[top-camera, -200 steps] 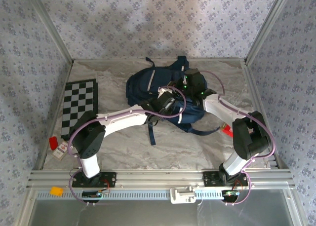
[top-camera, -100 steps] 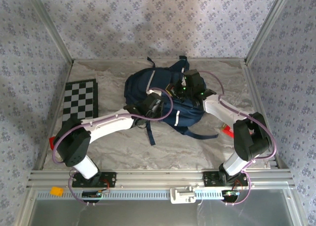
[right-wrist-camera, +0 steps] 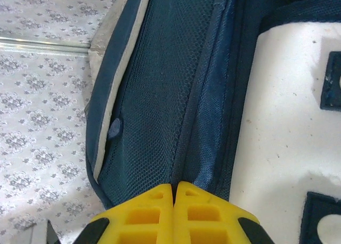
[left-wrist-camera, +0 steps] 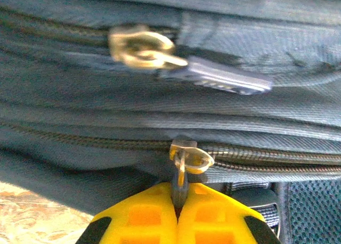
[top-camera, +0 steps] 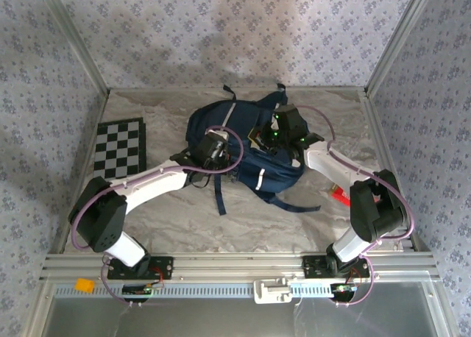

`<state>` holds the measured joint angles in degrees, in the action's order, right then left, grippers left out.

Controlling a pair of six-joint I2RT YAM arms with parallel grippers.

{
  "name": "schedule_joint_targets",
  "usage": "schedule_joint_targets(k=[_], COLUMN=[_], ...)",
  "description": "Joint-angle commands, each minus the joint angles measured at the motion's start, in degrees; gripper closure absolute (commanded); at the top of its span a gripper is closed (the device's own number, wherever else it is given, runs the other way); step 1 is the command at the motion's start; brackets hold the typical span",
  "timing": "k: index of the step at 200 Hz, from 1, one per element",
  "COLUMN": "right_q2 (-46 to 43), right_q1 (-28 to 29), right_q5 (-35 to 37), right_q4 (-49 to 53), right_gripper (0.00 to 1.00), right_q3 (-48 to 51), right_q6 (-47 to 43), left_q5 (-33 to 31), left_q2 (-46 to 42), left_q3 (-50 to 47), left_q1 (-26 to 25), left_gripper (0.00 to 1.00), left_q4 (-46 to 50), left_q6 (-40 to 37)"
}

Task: Pack the student bag

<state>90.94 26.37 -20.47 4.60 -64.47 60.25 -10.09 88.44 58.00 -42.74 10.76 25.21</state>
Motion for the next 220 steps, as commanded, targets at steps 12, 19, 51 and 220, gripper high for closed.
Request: schedule_joint_targets(k=[12,19,51,220], right_q2=[-1.87,-1.50,1.55,0.57], right_q1=[-0.58,-0.68,-1.86,-5.09], right_q5=[-1.59,-1.67,-2.24,-5.32], right_q4=[6.36,6.85,10.18,21.05], right_gripper=[1.00,1.00,1.00,0.51], right_q3=[-3.37,-3.37,-9.77,-7.79], right_q6=[-6.55,-7.31,-12.46,-7.16], left_q5=[2.89,3.91,4.66,-5.67], left_q2=[-2.20,-2.26,-2.58,5.62], left_q3=[-0.13,-0.14,0.31,6.75], left_q1=[1.32,1.13,-1.72,-11.24], left_gripper=[1.00,1.00,1.00,1.00], left_q4=[-2.48,-2.57,-2.08,-0.68], left_q6=[-2.69,-2.71,-3.49,5.99])
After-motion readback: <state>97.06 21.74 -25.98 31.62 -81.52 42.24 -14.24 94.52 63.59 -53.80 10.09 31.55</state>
